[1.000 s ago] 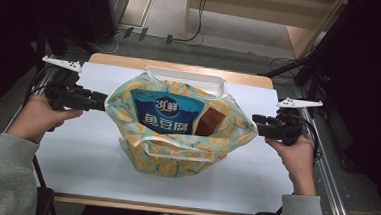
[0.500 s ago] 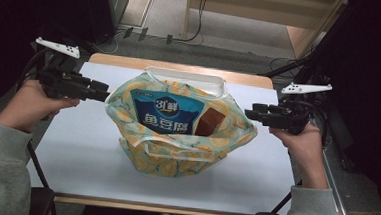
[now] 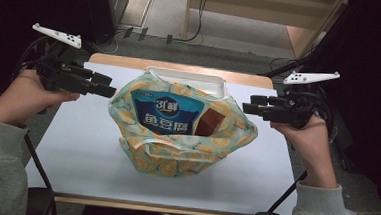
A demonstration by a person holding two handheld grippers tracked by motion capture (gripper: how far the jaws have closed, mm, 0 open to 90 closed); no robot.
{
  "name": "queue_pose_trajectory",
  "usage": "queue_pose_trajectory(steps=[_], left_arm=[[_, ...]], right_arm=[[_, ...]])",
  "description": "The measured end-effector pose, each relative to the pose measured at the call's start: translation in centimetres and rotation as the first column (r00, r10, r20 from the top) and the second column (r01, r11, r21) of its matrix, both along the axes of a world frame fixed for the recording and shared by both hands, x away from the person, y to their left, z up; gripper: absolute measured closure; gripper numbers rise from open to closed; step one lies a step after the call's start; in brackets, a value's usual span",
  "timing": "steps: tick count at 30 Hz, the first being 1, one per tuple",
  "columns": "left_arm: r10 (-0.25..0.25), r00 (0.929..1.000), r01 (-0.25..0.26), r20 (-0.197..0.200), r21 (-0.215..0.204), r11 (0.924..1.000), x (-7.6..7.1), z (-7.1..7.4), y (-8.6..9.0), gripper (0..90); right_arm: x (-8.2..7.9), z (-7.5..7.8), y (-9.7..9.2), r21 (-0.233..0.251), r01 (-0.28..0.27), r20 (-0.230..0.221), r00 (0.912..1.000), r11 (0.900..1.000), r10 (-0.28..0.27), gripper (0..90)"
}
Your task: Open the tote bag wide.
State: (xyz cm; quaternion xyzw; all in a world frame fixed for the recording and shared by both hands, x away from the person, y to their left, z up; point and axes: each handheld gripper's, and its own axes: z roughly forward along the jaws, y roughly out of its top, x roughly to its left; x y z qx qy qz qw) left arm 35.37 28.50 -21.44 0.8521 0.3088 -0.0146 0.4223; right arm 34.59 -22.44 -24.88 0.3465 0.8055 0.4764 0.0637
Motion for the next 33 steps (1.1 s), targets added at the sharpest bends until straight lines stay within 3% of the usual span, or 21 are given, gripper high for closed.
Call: queue_pose_trajectory(steps=[10, 13, 16, 21, 28, 33], left_arm=[[-0.029, 0.9992, 0.029, 0.028, 0.002, 0.9996, -0.8, 1.8, -1.1, 42.5], [-0.043, 0.9987, 0.043, 0.025, 0.029, 0.9987, -0.6, 1.4, -2.2, 41.9], [-0.055, 0.9985, 0.055, 0.010, 0.019, 0.9983, -0.2, 0.6, -2.8, 41.8], [-0.041, 0.9991, 0.041, -0.001, 0.038, 0.9984, 0.5, -0.8, -3.2, 43.1], [-0.012, 0.9995, 0.010, 0.029, 0.062, 0.9980, 0.7, -1.9, -2.8, 59.6], [-0.002, 0.9996, 0.000, 0.027, 0.063, 0.9980, 0.7, -2.3, -2.4, 77.2]], right_arm=[[-1.2, 1.3, 1.3, -0.014, -0.026, 0.023, 0.9994, 0.9996, 0.026, 48.3], [-1.3, 1.2, 1.7, -0.021, -0.037, 0.025, 0.9990, 0.9991, 0.037, 47.2], [-1.3, 0.8, 2.2, -0.030, -0.047, 0.023, 0.9986, 0.9985, 0.047, 46.7], [-1.3, -0.2, 2.3, -0.044, -0.045, 0.010, 0.9989, 0.9980, 0.045, 46.5], [-1.4, -1.4, 2.0, -0.059, -0.028, -0.001, 0.9996, 0.9979, 0.028, 52.1], [-1.4, -2.1, 1.8, -0.071, -0.021, -0.008, 0.9998, 0.9973, 0.020, 67.1]])
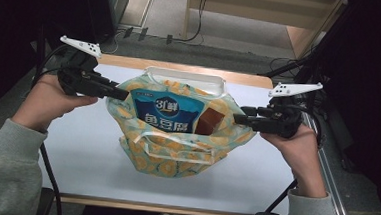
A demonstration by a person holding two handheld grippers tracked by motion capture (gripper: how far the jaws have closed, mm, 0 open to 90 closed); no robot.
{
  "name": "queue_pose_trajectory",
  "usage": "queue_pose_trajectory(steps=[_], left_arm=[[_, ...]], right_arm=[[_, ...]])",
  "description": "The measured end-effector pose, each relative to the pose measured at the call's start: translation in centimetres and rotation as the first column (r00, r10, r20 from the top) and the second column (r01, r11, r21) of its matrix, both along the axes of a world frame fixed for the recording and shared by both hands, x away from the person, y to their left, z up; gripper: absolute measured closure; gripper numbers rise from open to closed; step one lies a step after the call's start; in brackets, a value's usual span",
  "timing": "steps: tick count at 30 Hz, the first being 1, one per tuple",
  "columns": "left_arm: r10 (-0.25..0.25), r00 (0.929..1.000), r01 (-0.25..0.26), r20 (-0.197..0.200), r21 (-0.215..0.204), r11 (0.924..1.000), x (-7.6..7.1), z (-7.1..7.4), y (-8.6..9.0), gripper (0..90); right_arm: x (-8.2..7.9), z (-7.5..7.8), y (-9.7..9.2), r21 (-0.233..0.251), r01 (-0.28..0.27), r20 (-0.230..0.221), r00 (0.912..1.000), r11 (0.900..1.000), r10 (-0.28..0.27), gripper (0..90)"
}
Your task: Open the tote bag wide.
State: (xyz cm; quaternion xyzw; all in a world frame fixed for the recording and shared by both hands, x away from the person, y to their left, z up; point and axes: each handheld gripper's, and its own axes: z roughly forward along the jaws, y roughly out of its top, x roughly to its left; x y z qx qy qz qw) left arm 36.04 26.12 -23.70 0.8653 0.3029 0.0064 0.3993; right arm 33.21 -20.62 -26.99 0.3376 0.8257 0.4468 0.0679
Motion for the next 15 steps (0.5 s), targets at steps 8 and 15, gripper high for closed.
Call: queue_pose_trajectory(steps=[8, 15], left_arm=[[-0.002, 1.0000, 0.002, -0.005, -0.009, 1.0000, -0.1, -0.1, 0.4, 87.3], [0.039, 0.9992, -0.039, 0.002, -0.024, 0.9989, 0.6, 0.1, 1.2, 88.0]], right_arm=[[0.5, 0.2, 0.0, 0.008, 0.000, -0.004, 1.0000, 1.0000, 0.000, 89.0], [1.7, 1.3, 0.8, -0.005, -0.007, 0.008, 0.9999, 1.0000, 0.007, 88.9]])
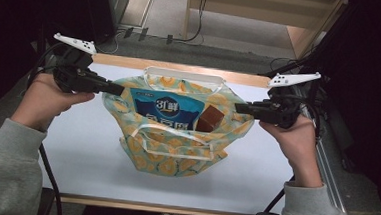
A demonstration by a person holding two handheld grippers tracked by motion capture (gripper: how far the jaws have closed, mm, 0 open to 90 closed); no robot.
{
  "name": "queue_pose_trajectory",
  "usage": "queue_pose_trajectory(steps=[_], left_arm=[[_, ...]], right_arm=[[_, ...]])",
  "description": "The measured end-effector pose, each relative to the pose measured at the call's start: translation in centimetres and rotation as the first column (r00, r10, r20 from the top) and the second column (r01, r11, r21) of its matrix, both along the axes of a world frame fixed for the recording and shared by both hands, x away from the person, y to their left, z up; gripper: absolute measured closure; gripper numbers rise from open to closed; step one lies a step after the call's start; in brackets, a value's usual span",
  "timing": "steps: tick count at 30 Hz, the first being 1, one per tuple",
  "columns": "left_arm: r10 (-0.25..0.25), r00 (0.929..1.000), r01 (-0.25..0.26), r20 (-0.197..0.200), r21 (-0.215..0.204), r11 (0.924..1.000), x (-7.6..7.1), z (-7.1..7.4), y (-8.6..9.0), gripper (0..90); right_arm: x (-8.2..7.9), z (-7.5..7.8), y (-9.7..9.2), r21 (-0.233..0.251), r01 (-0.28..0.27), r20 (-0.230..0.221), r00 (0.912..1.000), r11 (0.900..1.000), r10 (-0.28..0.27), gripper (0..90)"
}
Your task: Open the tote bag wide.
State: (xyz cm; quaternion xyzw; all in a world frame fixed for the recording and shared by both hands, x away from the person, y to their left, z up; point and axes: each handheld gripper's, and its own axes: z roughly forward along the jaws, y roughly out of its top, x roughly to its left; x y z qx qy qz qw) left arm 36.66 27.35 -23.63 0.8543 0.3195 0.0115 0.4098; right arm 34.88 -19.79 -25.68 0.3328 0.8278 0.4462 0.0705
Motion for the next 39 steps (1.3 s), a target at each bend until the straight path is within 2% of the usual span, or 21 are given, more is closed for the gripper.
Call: queue_pose_trajectory(steps=[8, 18, 22, 32, 39], left_arm=[[0.033, 0.9993, -0.033, -0.015, 0.002, 0.9995, 1.4, -0.6, 0.4, 88.0], [0.046, 0.9971, -0.048, -0.062, -0.030, 0.9984, 2.9, -2.8, 1.1, 88.0], [0.049, 0.9956, -0.051, -0.080, -0.031, 0.9982, 3.3, -3.8, 1.3, 88.0], [0.057, 0.9894, -0.061, -0.134, -0.030, 0.9977, 3.9, -6.3, 1.2, 87.9], [0.052, 0.9858, -0.059, -0.160, -0.040, 0.9975, 3.9, -7.8, 1.1, 87.8]], right_arm=[[2.4, 0.0, 0.5, 0.000, 0.004, -0.034, 0.9994, 1.0000, -0.004, 87.3], [4.3, -1.6, 0.9, -0.018, 0.019, -0.070, 0.9973, 0.9997, -0.020, 85.6], [4.9, -2.5, 0.6, -0.011, 0.025, -0.089, 0.9957, 0.9996, -0.026, 85.5], [5.4, -4.7, 0.5, -0.027, 0.037, -0.129, 0.9909, 0.9990, -0.040, 85.2], [5.3, -6.1, 0.3, -0.017, 0.042, -0.151, 0.9876, 0.9990, -0.044, 85.1]])
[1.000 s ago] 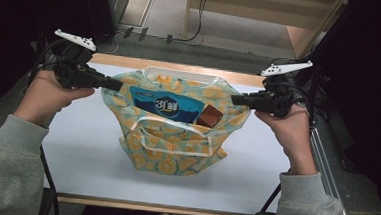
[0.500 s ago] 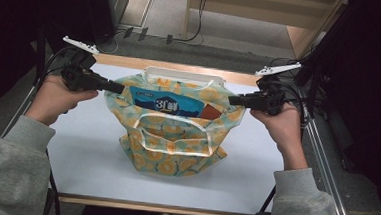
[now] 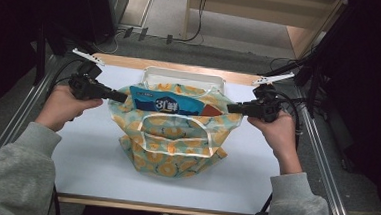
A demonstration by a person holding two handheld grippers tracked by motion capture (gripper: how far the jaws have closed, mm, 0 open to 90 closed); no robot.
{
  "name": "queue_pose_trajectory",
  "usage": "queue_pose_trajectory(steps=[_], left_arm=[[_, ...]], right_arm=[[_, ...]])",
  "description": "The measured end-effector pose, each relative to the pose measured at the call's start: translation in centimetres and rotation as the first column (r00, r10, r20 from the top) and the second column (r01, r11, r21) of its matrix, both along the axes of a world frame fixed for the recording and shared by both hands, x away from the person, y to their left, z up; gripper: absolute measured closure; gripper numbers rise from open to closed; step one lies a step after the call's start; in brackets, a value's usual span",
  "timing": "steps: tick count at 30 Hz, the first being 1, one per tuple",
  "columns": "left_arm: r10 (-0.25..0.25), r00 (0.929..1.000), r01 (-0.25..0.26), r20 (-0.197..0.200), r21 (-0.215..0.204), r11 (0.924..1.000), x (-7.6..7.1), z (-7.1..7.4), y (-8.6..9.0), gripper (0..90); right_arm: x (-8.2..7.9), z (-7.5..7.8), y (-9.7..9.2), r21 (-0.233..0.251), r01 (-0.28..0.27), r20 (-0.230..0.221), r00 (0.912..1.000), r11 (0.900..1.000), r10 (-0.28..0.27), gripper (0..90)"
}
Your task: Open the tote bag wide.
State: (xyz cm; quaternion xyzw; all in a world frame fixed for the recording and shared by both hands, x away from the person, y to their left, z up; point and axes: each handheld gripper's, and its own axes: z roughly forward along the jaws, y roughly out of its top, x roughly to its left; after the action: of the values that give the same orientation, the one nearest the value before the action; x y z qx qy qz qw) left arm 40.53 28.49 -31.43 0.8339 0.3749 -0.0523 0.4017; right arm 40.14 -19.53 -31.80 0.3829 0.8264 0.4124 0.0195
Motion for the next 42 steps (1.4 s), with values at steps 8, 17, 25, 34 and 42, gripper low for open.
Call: queue_pose_trajectory(steps=[8, 17, 25, 34, 42], left_arm=[[0.004, 0.9999, -0.004, -0.016, -0.017, 0.9998, -0.1, -1.7, -0.1, 87.7], [0.007, 0.9996, -0.008, -0.028, -0.024, 0.9997, -0.2, -3.2, -0.3, 88.0], [0.009, 0.9982, -0.010, -0.058, -0.025, 0.9996, -0.1, -4.2, -0.3, 88.9], [0.007, 0.9967, -0.009, -0.081, -0.028, 0.9996, -0.2, -5.4, -0.2, 89.1], [0.006, 0.9953, -0.010, -0.096, -0.036, 0.9993, -0.4, -6.7, -0.2, 89.1]], right_arm=[[-0.2, -1.4, -0.1, 0.013, 0.003, -0.012, 0.9999, 0.9999, -0.003, 85.1], [-0.1, -2.7, -0.2, 0.015, 0.014, -0.027, 0.9995, 0.9998, -0.014, 85.1], [-0.1, -3.7, -0.1, 0.014, 0.016, -0.043, 0.9989, 0.9998, -0.015, 85.7], [-0.4, -5.1, 0.0, 0.029, 0.014, -0.060, 0.9981, 0.9995, -0.013, 85.6], [-0.9, -6.5, 0.1, 0.054, 0.024, -0.075, 0.9970, 0.9982, -0.020, 85.6]])
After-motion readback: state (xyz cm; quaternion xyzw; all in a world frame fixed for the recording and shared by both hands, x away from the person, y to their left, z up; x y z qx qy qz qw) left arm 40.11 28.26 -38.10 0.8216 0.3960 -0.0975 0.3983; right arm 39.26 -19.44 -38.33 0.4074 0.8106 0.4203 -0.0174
